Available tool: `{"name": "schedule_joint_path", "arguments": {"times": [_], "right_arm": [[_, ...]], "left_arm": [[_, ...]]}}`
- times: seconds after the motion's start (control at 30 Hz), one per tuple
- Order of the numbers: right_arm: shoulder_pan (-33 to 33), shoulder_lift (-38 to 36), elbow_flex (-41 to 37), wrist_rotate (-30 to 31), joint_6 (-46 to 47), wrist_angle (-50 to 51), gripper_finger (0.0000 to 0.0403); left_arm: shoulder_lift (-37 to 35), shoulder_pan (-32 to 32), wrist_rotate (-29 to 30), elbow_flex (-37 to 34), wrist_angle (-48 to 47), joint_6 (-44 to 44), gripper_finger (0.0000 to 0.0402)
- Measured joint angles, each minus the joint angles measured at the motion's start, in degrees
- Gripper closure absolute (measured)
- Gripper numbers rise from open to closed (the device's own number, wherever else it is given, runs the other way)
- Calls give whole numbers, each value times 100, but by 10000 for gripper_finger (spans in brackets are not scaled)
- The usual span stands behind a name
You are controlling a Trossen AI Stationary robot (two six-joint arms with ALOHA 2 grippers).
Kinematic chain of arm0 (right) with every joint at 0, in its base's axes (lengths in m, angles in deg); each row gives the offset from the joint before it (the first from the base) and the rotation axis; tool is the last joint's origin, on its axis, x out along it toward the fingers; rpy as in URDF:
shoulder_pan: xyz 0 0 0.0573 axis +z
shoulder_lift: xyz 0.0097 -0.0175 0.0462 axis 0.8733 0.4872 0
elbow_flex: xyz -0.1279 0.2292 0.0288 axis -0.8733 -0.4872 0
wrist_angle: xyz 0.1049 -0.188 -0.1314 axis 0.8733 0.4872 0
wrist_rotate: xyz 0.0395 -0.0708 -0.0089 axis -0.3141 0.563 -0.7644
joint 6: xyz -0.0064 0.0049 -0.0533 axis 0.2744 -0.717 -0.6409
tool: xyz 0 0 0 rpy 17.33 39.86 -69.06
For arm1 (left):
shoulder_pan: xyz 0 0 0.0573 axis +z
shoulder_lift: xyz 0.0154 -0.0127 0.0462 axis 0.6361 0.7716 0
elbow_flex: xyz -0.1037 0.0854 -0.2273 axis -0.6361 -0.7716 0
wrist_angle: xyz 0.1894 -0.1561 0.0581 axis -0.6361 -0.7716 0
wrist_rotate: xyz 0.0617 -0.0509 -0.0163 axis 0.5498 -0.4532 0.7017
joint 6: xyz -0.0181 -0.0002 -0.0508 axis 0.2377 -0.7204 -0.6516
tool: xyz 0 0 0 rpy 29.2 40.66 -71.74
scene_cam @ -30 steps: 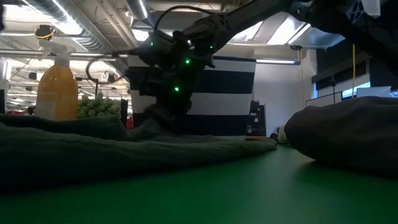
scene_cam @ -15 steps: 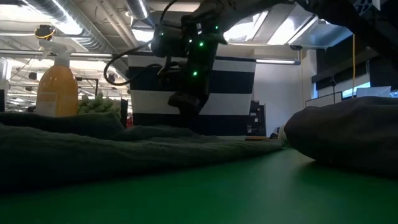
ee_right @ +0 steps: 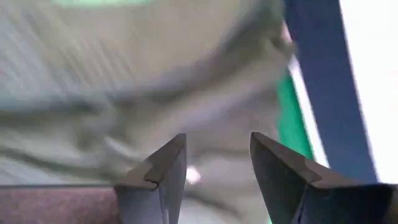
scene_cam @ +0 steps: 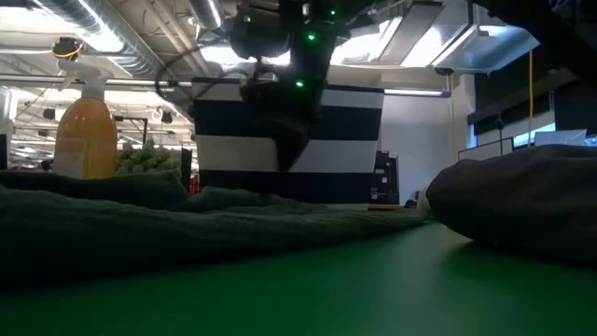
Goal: Fold laundry
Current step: Fold the green polo shirt
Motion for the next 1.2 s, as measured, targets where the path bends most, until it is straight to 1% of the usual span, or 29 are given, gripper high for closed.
{"name": "schedule_joint_path", "arguments": {"times": [0.1,0.2,0.33,0.57,0.77,0.83,0.87,0.93,1.03,1.07,1.1,1.2], "right_arm": [[-28,63,2,-473,-16,-972,226],[-80,190,2,-628,-117,-1773,226],[-240,415,7,-823,-127,-2264,226],[-598,917,-2,-879,33,-2120,226],[-751,1014,1,-978,42,-2038,229],[-754,1014,3,-978,-53,-1969,246],[-753,1009,4,-982,-107,-1943,261],[-751,966,4,-991,-180,-1787,300],[-754,879,0,-1061,-273,-1597,370],[-754,837,-2,-1117,-281,-1547,386],[-754,784,-2,-1184,-281,-1487,393],[-731,637,0,-1223,-280,-1220,382]], "left_arm": [[0,4,1,0,-1,2,160],[0,4,5,0,1,4,160],[0,9,15,0,9,8,160],[0,9,61,0,16,28,160],[0,9,54,0,12,24,160],[0,9,54,0,11,23,160],[0,9,54,0,10,22,160],[0,9,54,0,8,22,160],[0,9,54,0,9,15,160],[0,9,52,0,11,-7,160],[0,9,53,0,10,-7,160],[0,9,51,0,10,-13,160]]}}
